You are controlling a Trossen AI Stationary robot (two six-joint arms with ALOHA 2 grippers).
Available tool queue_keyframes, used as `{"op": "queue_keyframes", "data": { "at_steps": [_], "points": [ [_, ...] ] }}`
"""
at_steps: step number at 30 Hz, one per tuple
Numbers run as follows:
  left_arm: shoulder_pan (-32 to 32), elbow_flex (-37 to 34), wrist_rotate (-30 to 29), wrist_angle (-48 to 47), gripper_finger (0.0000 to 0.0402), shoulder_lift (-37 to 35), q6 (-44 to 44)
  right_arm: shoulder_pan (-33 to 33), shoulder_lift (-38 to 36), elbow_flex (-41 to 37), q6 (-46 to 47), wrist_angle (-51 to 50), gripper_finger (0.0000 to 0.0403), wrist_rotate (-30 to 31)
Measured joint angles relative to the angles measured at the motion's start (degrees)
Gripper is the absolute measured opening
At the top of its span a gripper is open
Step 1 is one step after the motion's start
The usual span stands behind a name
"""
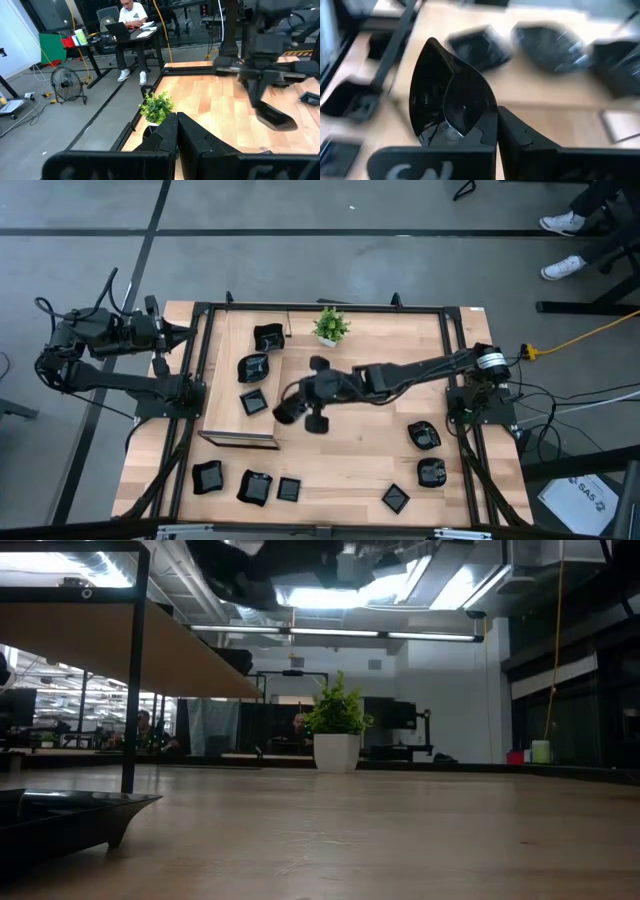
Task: Pick & Place Mini shaped plates
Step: Stack the black leaf shape bowl on top of the black leaf shape bowl on the shelf
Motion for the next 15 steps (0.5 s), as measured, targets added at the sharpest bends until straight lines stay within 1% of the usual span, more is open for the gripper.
{"op": "queue_keyframes", "data": {
  "at_steps": [2,7,11,15],
  "points": [
    [0.0,0.0,0.0,0.0,0.0004,0.0,0.0,-0.9,0.1,0.1,0.3,3.7,0.0003,0.8],
    [0.0,0.0,0.0,0.0,0.0004,0.0,0.0,-2.5,2.2,0.2,1.6,13.8,0.0005,0.6],
    [0.0,0.0,0.0,0.0,0.0004,0.0,0.0,-3.5,3.8,0.2,1.9,18.5,0.0004,0.2],
    [0.0,0.0,0.0,0.0,0.0004,0.0,0.0,-4.3,4.9,0.2,0.2,20.3,0.0004,0.2]
  ]
}}
